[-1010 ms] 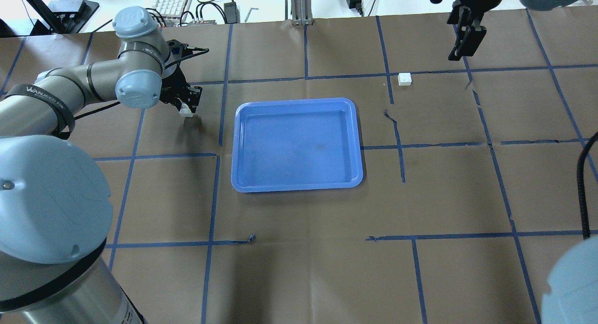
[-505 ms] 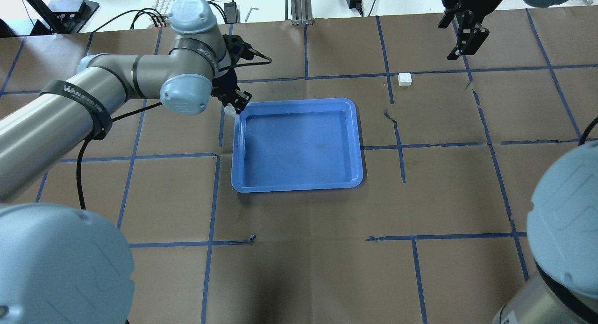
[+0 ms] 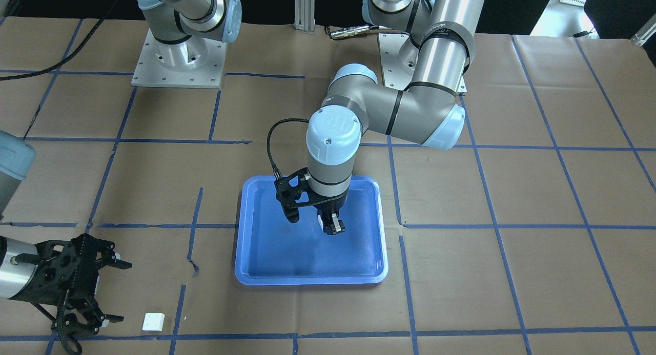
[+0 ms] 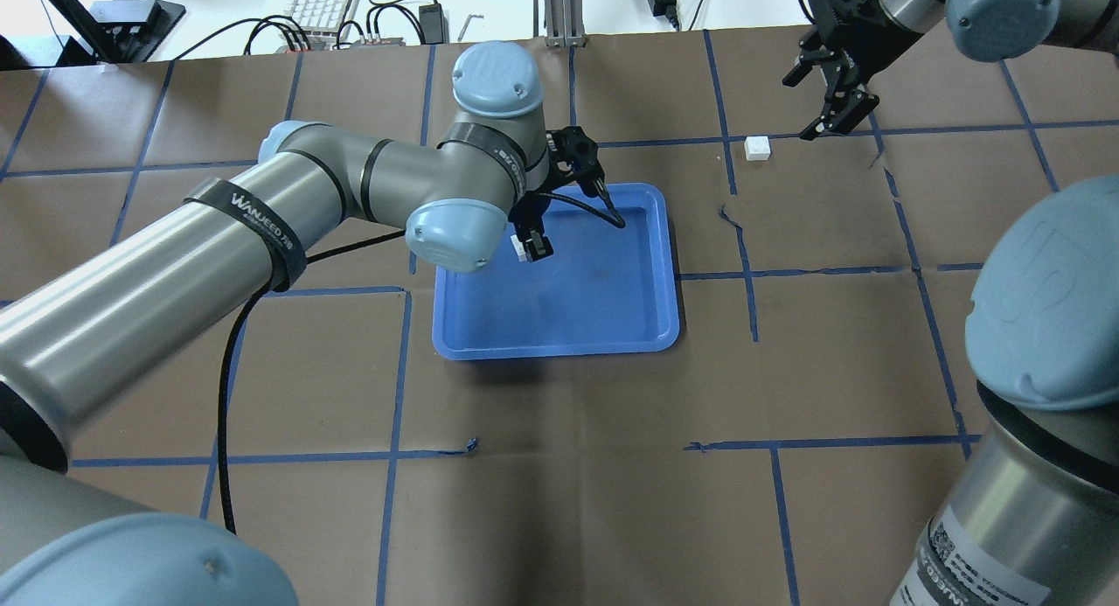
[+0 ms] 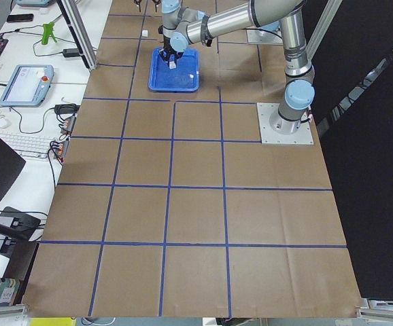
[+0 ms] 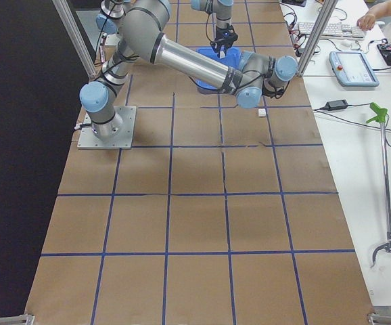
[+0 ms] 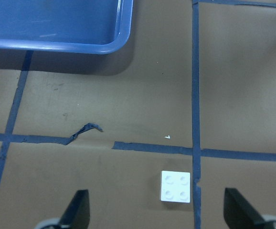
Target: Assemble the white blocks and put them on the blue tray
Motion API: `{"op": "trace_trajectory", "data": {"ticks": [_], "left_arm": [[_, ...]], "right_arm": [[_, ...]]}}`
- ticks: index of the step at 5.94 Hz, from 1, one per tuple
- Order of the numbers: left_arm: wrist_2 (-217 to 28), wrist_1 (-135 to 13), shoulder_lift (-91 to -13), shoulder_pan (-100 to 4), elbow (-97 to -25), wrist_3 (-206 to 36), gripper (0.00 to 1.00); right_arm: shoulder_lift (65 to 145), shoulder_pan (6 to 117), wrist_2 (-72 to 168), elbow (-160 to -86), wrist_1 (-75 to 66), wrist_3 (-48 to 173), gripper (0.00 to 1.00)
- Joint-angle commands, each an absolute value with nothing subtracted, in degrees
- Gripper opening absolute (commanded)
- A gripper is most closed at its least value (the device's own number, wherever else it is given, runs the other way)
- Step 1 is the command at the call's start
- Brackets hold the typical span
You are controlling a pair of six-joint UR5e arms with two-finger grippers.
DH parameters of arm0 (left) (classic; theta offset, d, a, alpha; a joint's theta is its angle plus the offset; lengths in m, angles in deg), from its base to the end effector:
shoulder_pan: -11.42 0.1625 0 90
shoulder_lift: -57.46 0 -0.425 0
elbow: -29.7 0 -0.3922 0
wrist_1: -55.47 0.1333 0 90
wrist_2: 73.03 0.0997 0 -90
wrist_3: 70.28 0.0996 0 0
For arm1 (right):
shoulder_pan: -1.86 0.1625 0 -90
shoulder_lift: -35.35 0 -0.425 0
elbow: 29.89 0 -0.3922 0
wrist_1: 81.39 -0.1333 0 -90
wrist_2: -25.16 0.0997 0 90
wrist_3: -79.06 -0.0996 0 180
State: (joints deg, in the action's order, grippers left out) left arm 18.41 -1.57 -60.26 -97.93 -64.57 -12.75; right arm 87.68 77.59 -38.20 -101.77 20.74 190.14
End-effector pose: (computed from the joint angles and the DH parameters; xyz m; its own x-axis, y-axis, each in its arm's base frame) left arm -0.3327 -0.5527 0.2331 -0.2269 0.9735 -0.0278 0.9737 0.2273 0.0121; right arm -0.0042 -0.7384 0.2665 0.0784 -0.9961 0.0394 -0.8829 -0.0877 -0.4613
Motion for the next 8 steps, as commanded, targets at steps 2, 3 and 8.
{"op": "trace_trajectory", "data": {"ticks": [2, 3, 8], "left_arm": [[18.37, -0.43, -61.54, -99.24, -67.25, -4.46, 0.08], [18.29, 2.27, -63.89, -99.23, -66.72, -4.45, 0.08], [16.44, 2.06, -63.75, -99.23, -66.99, -4.89, 0.99]], "right_arm": [[80.37, 76.05, -35.14, -101.35, 24.43, 190.77, 0.98], [79.22, 76.04, -34.27, -101.78, 26.17, 190.68, 0.99], [78.59, 76.04, -34.26, -101.52, 26.36, 190.77, 0.73]]}}
